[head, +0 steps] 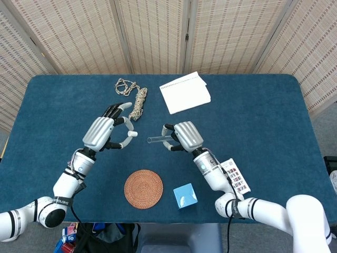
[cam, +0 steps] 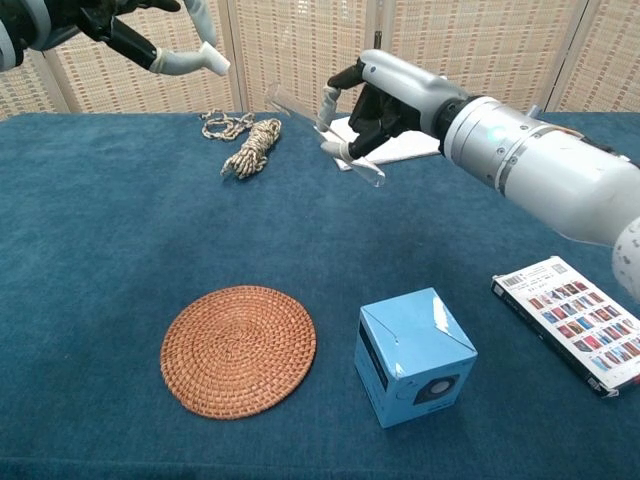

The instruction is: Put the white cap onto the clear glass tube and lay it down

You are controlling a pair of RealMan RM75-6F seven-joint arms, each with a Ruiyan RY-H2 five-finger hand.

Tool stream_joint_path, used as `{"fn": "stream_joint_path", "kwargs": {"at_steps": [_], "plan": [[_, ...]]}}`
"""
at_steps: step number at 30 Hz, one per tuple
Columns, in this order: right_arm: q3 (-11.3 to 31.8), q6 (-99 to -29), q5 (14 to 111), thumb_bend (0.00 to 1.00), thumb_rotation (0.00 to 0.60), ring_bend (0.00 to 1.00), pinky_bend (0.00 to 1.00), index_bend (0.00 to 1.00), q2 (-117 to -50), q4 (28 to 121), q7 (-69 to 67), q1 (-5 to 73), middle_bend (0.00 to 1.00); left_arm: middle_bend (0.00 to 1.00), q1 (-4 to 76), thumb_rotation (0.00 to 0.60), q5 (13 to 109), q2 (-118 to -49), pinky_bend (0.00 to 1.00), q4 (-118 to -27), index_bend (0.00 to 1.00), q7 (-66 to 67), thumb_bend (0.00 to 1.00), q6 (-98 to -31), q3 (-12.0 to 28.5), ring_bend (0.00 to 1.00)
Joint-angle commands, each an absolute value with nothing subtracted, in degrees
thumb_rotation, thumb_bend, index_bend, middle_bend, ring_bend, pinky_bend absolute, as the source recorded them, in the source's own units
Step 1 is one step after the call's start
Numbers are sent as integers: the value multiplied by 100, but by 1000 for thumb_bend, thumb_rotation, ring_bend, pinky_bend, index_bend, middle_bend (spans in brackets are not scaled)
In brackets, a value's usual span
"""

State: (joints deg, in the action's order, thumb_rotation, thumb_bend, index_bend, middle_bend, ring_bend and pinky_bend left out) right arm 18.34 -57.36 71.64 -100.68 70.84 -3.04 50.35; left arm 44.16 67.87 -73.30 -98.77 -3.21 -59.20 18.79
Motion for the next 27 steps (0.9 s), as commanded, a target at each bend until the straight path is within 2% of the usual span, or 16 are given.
{"fn": "stream_joint_path", "kwargs": {"at_steps": [1, 27], "plan": [[1890, -5742, 7155, 822, 600, 1000, 1000, 871, -10212, 6922, -415, 5098, 1000, 90, 4439, 600, 6785, -7365, 0, -9889, 595, -266, 436, -5951, 1881, 7], [2029, -5709, 7099, 831, 600, 1000, 1000, 871, -10426, 6694, -433, 5262, 1000, 90, 4605, 600, 6821, -7589, 0, -9813, 596, 57, 435, -5950, 1790, 6]]}}
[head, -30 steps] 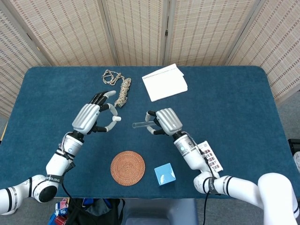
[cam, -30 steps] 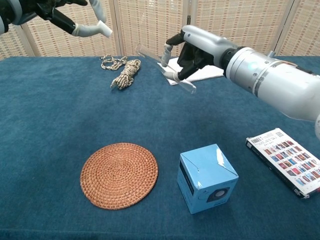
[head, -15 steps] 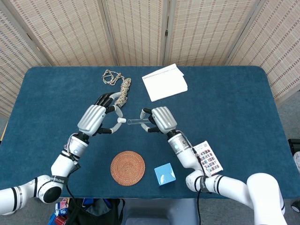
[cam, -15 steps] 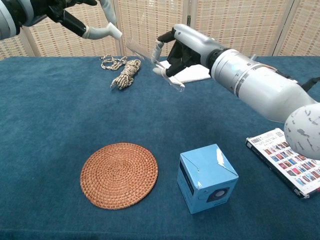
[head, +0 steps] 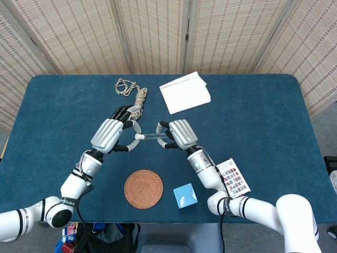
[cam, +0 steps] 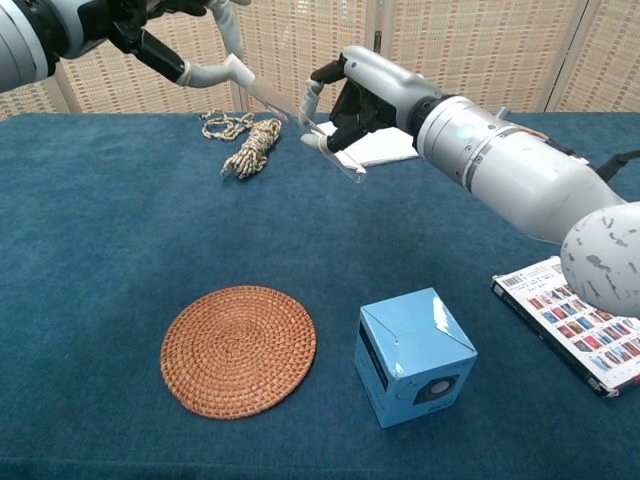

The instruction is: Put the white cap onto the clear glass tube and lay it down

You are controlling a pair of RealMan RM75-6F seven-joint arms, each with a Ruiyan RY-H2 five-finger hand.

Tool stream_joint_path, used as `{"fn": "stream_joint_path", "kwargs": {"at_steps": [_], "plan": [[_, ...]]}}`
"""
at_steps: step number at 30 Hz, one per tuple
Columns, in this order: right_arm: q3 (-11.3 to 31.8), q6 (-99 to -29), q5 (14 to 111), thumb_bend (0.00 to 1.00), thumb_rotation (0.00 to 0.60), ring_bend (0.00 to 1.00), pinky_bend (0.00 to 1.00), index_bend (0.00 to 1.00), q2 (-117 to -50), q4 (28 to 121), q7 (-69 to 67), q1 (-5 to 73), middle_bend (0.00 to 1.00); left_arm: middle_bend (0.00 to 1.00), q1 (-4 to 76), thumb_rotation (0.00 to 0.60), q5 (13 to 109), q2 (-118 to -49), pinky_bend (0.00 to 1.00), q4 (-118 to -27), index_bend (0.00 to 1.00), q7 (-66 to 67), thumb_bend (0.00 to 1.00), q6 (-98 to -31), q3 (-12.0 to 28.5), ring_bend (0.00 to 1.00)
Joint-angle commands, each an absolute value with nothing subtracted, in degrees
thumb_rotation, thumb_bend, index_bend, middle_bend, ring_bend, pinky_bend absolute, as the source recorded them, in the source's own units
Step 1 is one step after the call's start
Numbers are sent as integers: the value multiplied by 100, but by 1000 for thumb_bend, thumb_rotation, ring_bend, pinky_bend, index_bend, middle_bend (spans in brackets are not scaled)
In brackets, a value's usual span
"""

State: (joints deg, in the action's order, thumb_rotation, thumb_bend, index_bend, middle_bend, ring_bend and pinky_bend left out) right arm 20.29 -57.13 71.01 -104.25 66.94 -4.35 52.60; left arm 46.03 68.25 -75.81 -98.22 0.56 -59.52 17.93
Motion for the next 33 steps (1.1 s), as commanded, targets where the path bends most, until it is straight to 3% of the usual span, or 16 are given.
{"fn": "stream_joint_path", "kwargs": {"at_steps": [1, 28, 31, 33], "plan": [[2031, -5704, 7095, 831, 600, 1000, 1000, 871, -10429, 6694, -432, 5266, 1000, 90, 4611, 600, 6820, -7597, 0, -9802, 596, 60, 436, -5943, 1784, 6], [2118, -5750, 7049, 843, 600, 1000, 1000, 877, -10650, 6619, -547, 5337, 1000, 90, 4671, 600, 6714, -7804, 0, -9670, 584, 174, 434, -5958, 1758, 7], [2111, -5725, 7027, 846, 600, 1000, 1000, 882, -10630, 6617, -493, 5336, 1000, 90, 4683, 600, 6648, -7729, 0, -9718, 473, 161, 431, -5812, 1724, 5], [2073, -5655, 6994, 846, 600, 1000, 1000, 884, -10574, 6644, -406, 5324, 1000, 83, 4708, 600, 6544, -7624, 0, -9788, 309, 166, 418, -5642, 1706, 0]]}}
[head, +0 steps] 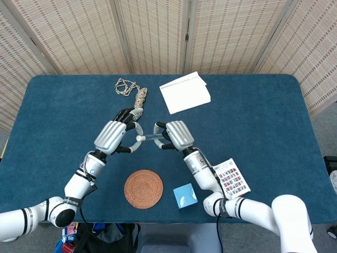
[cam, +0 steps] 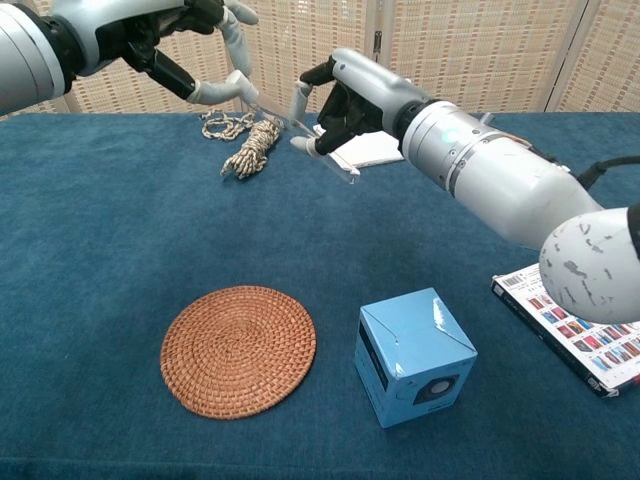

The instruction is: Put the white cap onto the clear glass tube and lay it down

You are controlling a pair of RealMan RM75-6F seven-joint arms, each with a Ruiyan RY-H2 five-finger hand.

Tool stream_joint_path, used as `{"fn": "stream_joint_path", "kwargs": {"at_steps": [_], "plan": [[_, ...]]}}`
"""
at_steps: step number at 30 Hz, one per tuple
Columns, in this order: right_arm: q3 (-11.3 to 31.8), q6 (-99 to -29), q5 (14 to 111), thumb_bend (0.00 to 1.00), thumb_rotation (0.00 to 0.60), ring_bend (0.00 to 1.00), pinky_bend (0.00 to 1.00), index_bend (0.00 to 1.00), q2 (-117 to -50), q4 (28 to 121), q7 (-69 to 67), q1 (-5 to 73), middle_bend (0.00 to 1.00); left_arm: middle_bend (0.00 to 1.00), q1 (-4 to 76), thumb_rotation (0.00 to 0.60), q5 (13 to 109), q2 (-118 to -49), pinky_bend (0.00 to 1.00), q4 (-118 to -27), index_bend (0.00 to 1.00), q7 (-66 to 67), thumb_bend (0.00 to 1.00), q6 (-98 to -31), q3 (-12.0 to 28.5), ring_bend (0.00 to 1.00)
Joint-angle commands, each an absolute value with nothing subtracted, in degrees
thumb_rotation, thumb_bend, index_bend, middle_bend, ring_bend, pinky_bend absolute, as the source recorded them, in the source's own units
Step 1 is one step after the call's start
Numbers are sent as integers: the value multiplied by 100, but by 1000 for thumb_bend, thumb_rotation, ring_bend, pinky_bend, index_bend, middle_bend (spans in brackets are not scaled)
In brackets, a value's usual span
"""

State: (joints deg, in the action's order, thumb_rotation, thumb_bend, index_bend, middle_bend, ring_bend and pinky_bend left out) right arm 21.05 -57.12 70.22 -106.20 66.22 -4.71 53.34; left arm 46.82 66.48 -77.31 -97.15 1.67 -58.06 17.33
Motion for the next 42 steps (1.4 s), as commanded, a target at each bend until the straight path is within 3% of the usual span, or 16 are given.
{"fn": "stream_joint_path", "kwargs": {"at_steps": [1, 3, 6, 16, 32, 42], "plan": [[2043, -5611, 6980, 846, 600, 1000, 1000, 884, -10534, 6668, -353, 5314, 1000, 74, 4723, 600, 6493, -7568, 0, -9817, 256, 177, 408, -5556, 1696, 0], [1964, -5501, 6936, 847, 600, 1000, 1000, 884, -10421, 6732, -178, 5290, 1000, 26, 4762, 600, 6351, -7414, 0, -9892, 83, 216, 366, -5337, 1667, 0], [1886, -5313, 6810, 847, 600, 1000, 1000, 884, -10217, 6858, 148, 5274, 1000, 0, 4790, 600, 6188, -7242, 0, -9954, 0, 165, 337, -5103, 1650, 0], [1741, -4870, 6340, 847, 600, 1000, 1000, 884, -9851, 6897, 1135, 5376, 1000, 0, 4623, 600, 6175, -7014, 0, -9726, 0, 82, 330, -5052, 1445, 0], [1835, -4527, 6337, 828, 600, 1000, 1000, 883, -11120, 5152, 489, 5790, 1000, 0, 4327, 600, 6351, -6986, 0, -9560, 0, 65, 330, -5337, 1244, 0], [1966, -4111, 6218, 737, 600, 1000, 1000, 877, -11648, 4353, 249, 6020, 1000, 0, 4254, 600, 6407, -7006, 0, -9476, 0, 24, 330, -5311, 1175, 0]]}}
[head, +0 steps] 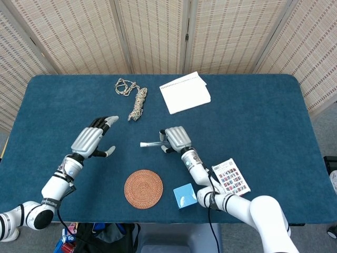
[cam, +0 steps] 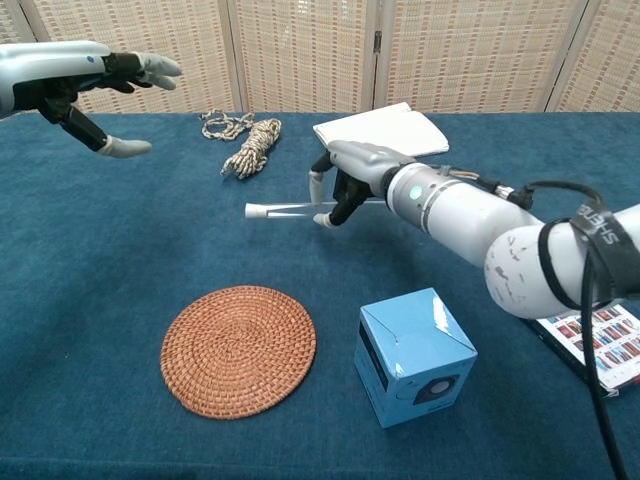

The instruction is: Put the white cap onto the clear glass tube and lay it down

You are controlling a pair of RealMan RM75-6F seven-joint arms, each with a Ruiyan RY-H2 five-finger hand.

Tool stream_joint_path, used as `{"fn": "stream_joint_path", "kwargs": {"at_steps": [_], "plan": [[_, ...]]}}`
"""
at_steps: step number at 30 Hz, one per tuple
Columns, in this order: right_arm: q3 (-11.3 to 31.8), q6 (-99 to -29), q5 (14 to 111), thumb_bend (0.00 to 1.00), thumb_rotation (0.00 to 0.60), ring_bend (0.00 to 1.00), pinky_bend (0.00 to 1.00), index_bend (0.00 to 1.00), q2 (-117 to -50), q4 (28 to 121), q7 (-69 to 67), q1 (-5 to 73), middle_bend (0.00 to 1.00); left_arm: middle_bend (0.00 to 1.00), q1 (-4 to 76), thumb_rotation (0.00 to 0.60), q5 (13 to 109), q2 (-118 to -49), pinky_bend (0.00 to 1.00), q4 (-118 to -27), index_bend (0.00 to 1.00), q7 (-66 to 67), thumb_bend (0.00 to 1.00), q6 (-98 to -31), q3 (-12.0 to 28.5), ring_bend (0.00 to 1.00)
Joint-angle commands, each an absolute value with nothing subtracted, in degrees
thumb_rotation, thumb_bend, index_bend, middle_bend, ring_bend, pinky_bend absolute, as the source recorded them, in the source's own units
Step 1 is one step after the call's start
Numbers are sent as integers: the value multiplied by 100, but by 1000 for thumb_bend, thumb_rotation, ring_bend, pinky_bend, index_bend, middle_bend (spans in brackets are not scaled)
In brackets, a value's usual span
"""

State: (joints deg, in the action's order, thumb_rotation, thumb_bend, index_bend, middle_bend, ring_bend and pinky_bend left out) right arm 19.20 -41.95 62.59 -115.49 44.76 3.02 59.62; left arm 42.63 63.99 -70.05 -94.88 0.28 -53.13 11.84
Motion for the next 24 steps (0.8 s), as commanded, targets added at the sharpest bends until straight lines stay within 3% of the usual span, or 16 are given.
{"fn": "stream_joint_path", "kwargs": {"at_steps": [1, 13, 24], "plan": [[1978, -4082, 6207, 721, 600, 1000, 1000, 866, -11678, 4306, 240, 6034, 1000, 0, 4247, 600, 6410, -7008, 0, -9465, 0, 19, 330, -5310, 1171, 0], [2115, -3782, 6009, 470, 600, 1000, 1000, 540, -11814, 4123, 337, 6140, 1000, 0, 4182, 600, 6449, -7000, 0, -9385, 0, -77, 330, -5251, 1142, 0], [2162, -3813, 5914, 451, 600, 1000, 1000, 359, -11604, 4472, 458, 6040, 1000, 0, 4111, 600, 6475, -6927, 0, -9403, 5, -188, 329, -5243, 1152, 0]]}}
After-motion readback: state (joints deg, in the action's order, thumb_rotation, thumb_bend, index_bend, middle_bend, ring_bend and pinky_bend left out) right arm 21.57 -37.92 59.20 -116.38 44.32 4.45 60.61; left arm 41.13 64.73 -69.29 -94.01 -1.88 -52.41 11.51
